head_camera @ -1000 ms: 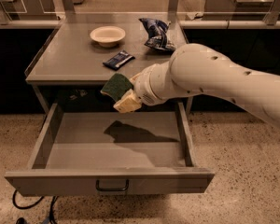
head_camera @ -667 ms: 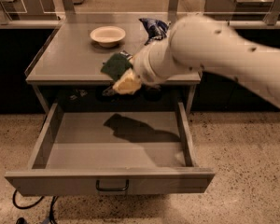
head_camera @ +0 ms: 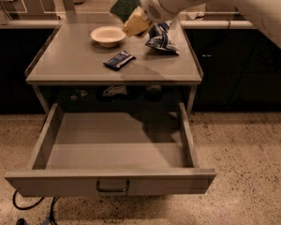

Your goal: Pick sponge from top drawer and place on counter

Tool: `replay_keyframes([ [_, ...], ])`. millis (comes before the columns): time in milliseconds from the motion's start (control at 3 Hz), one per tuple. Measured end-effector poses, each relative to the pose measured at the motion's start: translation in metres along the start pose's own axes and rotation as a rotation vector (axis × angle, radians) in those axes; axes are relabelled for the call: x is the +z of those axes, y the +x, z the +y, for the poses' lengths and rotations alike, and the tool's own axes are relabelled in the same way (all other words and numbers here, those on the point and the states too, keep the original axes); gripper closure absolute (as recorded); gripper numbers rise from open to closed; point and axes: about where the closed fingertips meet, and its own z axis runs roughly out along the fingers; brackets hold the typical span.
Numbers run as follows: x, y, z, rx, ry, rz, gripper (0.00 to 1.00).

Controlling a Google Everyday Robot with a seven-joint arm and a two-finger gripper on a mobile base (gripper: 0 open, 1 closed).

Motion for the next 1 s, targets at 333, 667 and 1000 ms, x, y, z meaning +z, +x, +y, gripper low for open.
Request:
replay_keyframes([
  [333, -0.001, -0.017, -0.054, 0.010, 0.058, -0.003, 1.00],
  [667, 0.016, -0.006, -0.087, 0.041, 0.045, 0.033, 1.00],
  [1000, 0.039, 0.025, -0.098, 0.090, -0.007, 0.082, 1.00],
])
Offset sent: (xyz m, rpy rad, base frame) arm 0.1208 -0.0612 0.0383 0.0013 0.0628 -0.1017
